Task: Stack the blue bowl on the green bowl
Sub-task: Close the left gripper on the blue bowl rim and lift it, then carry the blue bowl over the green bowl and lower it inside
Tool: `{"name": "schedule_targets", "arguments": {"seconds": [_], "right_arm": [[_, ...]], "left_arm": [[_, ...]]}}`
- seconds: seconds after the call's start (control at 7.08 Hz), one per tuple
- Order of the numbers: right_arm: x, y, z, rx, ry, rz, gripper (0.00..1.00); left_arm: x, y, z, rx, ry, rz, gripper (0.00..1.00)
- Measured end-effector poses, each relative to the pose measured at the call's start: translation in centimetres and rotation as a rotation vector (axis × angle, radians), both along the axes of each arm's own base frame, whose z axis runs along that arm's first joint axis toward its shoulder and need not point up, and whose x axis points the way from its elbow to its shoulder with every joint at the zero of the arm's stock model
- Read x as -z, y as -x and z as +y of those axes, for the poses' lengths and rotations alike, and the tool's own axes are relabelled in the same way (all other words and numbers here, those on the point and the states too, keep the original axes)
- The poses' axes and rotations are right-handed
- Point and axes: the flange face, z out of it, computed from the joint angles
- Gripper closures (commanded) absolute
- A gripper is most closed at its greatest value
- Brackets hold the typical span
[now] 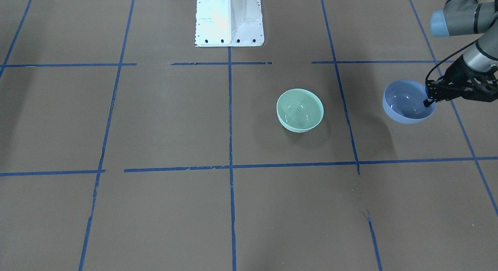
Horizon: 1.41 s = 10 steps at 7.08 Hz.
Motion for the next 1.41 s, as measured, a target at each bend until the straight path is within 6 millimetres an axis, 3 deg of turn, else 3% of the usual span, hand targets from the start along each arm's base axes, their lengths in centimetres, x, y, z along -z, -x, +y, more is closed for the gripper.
{"name": "schedule_targets", "arguments": {"seconds": [0.42,0.56,0.71,0.85,0.99,1.41], "right_arm": [[0.0,0.0,0.0,0.000,0.001,-0.001,0.00],[0.0,0.0,0.0,0.000,0.001,0.000,0.00],[0.0,0.0,0.0,0.000,0.001,0.000,0.00],[0.0,0.0,0.0,0.000,0.001,0.000,0.00],[0.0,0.0,0.0,0.000,0.000,0.000,0.00],[0.0,0.0,0.0,0.000,0.000,-0.001,0.00]], "left_arm": [[9.6,9.8,-1.8,0.075,-0.006,-0.064,1.00],[11.9,11.5,-1.2,0.098,0.007,-0.067,1.00],[13.6,11.6,-0.6,0.106,0.033,-0.045,1.00],[15.4,10.1,-0.4,0.110,0.072,-0.004,1.00],[17.6,7.1,-0.3,0.111,0.111,0.036,1.00],[24.0,-6.3,0.5,0.084,0.239,0.177,1.00]]}}
